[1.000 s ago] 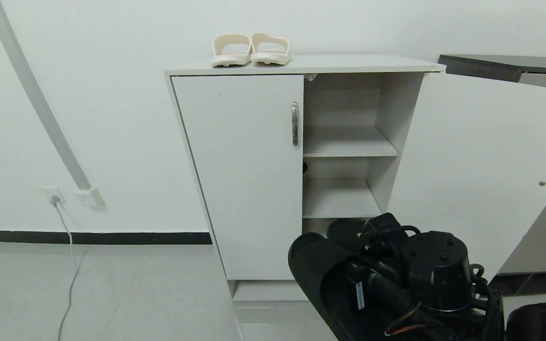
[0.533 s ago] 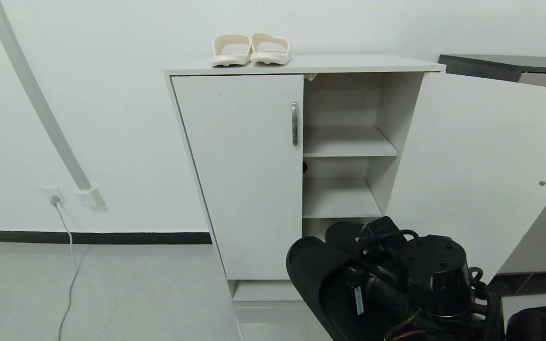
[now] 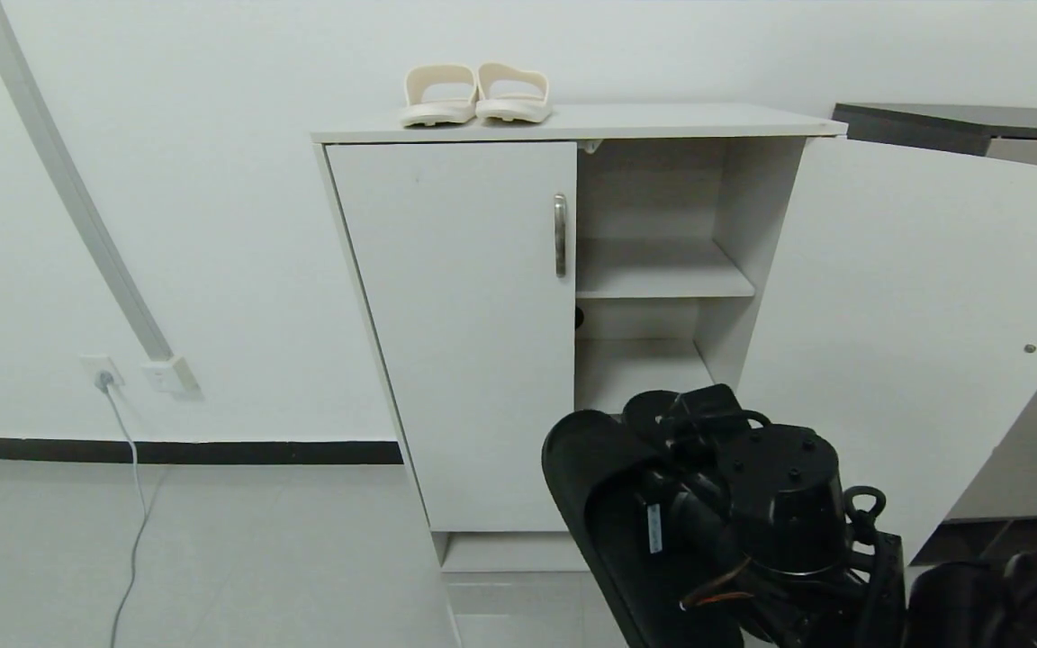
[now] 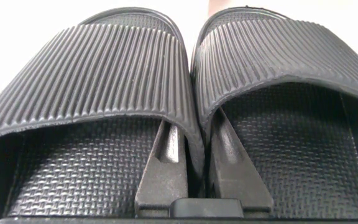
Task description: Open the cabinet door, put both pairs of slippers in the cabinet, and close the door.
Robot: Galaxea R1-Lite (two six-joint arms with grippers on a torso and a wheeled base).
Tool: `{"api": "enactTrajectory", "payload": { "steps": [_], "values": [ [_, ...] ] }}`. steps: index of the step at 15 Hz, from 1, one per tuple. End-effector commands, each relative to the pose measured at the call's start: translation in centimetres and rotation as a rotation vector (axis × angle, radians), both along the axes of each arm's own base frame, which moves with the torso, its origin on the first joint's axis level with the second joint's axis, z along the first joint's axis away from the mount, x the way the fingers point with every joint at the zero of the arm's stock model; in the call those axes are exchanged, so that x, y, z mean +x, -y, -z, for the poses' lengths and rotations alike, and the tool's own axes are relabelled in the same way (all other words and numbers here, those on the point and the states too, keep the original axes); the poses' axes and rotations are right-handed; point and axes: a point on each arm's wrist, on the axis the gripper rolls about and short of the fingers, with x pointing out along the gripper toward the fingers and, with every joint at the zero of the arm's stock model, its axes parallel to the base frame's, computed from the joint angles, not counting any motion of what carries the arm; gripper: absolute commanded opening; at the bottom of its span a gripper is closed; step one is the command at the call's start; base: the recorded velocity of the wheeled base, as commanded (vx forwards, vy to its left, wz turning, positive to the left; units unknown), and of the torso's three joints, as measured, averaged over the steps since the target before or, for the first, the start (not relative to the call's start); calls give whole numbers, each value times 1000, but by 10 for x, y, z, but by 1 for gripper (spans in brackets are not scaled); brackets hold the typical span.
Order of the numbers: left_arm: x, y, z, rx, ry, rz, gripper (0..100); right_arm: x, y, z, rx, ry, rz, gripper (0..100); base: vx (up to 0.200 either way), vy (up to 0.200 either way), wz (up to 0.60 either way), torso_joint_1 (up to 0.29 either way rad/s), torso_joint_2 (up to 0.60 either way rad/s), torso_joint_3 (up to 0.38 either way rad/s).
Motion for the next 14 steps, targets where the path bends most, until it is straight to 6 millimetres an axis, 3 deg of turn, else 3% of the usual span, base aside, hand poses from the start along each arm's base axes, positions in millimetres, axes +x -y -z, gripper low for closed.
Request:
{"api": "enactTrajectory", "payload": {
  "steps": [1,3,7,13,14],
  "values": [
    [0,0,0,1,-3,0,0,13,-21,3,12,21,95,0,0,0,0,0,0,0],
    [0,0,0,1,-3,0,0,30,-30,11,-4,53,266,0,0,0,0,0,0,0],
    [0,0,0,-2,-3,-2,0,37,-31,17,-16,55,309,0,0,0,0,0,0,0],
    [0,0,0,-2,-3,-2,0,42,-30,24,-33,46,324,0,0,-200,0,2,5,4],
    [0,0,0,-1,-3,-2,0,44,-29,25,-35,45,328,0,0,0,0,0,0,0]
  ]
}}
